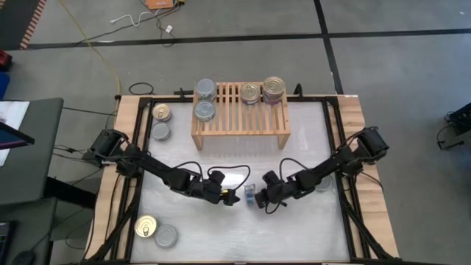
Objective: Stack canned seafood by type on shelf
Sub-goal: Stack the blue tuna can on top of the blue tuna can on the shelf
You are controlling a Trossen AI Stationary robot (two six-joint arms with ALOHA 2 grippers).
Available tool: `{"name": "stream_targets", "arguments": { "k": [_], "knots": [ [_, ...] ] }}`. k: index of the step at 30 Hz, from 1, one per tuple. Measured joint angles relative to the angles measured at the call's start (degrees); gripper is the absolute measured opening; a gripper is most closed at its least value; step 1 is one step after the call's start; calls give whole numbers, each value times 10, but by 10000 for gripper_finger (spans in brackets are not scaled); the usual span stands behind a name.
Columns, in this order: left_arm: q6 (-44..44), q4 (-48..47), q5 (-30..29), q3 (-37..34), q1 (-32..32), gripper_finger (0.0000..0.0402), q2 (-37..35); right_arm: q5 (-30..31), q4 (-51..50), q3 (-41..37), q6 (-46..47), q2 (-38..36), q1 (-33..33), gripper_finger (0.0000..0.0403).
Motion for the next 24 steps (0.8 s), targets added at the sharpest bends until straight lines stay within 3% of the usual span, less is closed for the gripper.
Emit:
{"name": "stream_targets", "arguments": {
  "k": [12,24],
  "knots": [
    [-10,48,-64,0,2,300,0,19,10,0,-19,-18,5,58],
    [3,55,-57,16,23,300,0,35,9,1,-61,-49,7,59]
  ]
}}
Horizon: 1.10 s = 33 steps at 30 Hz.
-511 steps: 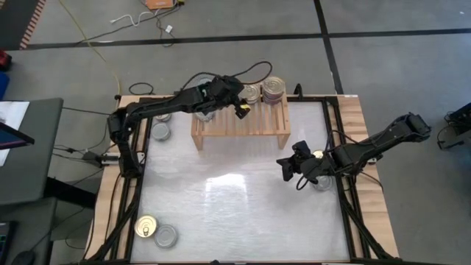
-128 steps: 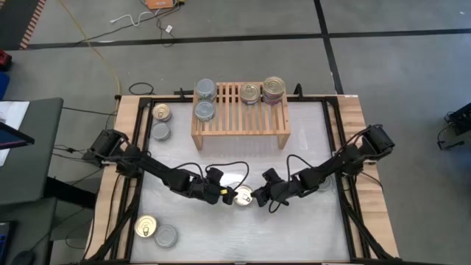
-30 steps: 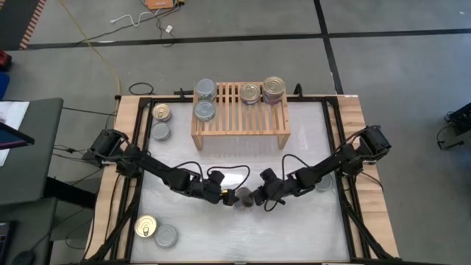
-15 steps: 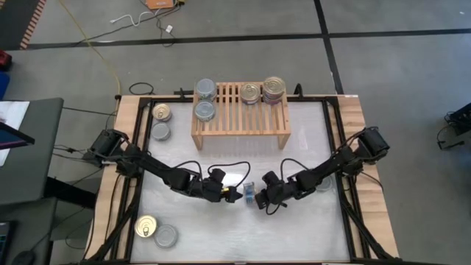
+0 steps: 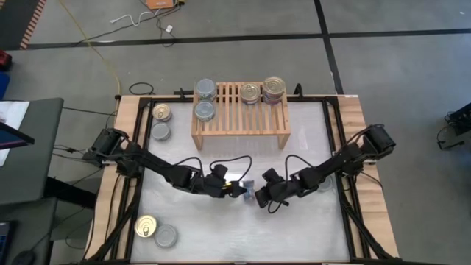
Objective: Stack canned seafood by type on shelf
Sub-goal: Stack the blue tuna can on top of the blue tuna can on the shelf
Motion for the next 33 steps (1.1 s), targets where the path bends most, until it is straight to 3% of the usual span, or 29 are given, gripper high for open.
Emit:
{"name": "stream_targets", "arguments": {
  "k": [6,12,14,20,24,28,33],
  "knots": [
    [8,-17,3,8,4,300,0,34,-1,1,-37,-43,2,58],
    [23,-14,4,8,3,300,-4,46,141,0,-237,-56,-2,56],
    [26,-15,1,9,3,300,-10,40,119,1,-218,-60,-7,56],
    [33,-37,-16,10,3,300,-27,52,-69,1,-103,-87,-11,55],
    [23,-62,-16,9,3,300,-29,52,-98,1,-55,-77,-11,55],
    [30,-64,-18,9,4,300,-31,48,-4,1,-75,-41,-16,55],
    [61,-80,-45,9,0,300,-63,-5,217,1,-271,-12,-22,55]
  ]
}}
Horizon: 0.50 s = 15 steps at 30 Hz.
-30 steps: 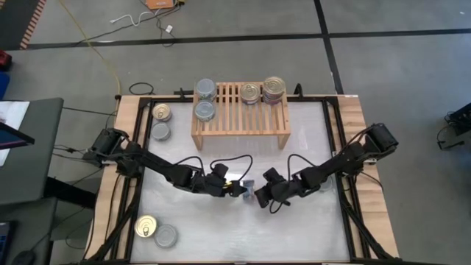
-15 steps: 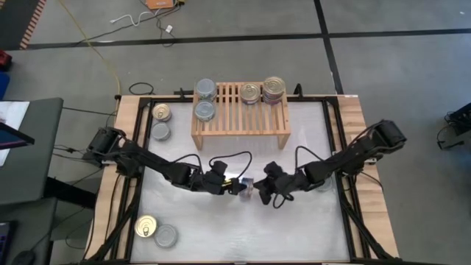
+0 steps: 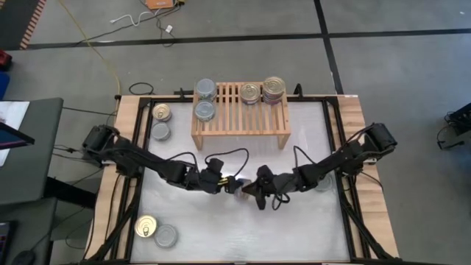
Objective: Stack canned seafood by type on shelf
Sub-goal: Stack the blue tuna can on top of the blue tuna can on the shelf
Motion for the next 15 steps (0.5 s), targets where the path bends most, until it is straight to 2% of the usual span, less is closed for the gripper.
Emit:
{"name": "stream_targets", "arguments": {
  "k": [3,6,12,15],
  "knots": [
    [12,-33,-26,0,-8,300,-32,-15,29,1,-15,0,1,55],
    [14,-67,-50,0,-15,300,-61,-15,-8,0,-2,-6,0,55],
    [-2,-125,-62,0,-27,300,-84,-10,-159,0,136,-24,-5,50],
    [-13,-144,-52,0,-29,300,-83,-10,-180,4,132,-27,1,40]
  ]
}}
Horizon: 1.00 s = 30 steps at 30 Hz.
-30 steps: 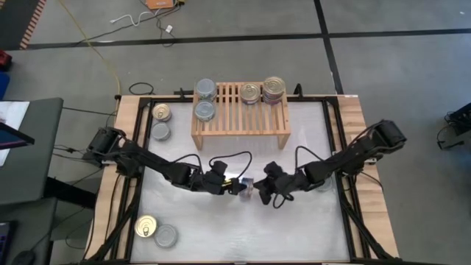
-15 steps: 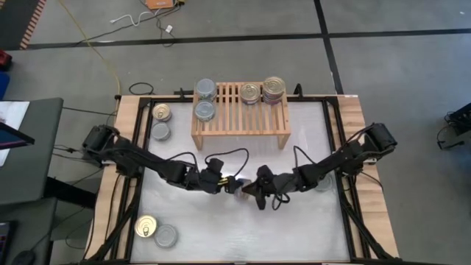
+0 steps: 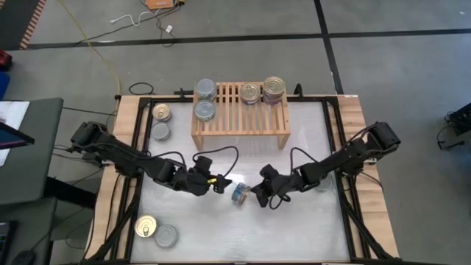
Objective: Stack canned seafood by type on shelf
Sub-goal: Stack the blue tuna can on top of the blue tuna can on the shelf
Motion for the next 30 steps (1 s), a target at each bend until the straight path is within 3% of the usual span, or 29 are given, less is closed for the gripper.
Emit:
{"name": "stream_targets", "arguments": {
  "k": [9,20,30],
  "knots": [
    [32,-10,6,0,-2,300,6,-1,-40,32,-54,-1,14,24],
    [39,-10,2,0,9,300,6,-1,-296,42,80,0,47,28],
    [66,-7,9,0,31,301,6,55,-388,42,180,0,124,30]
  ]
}}
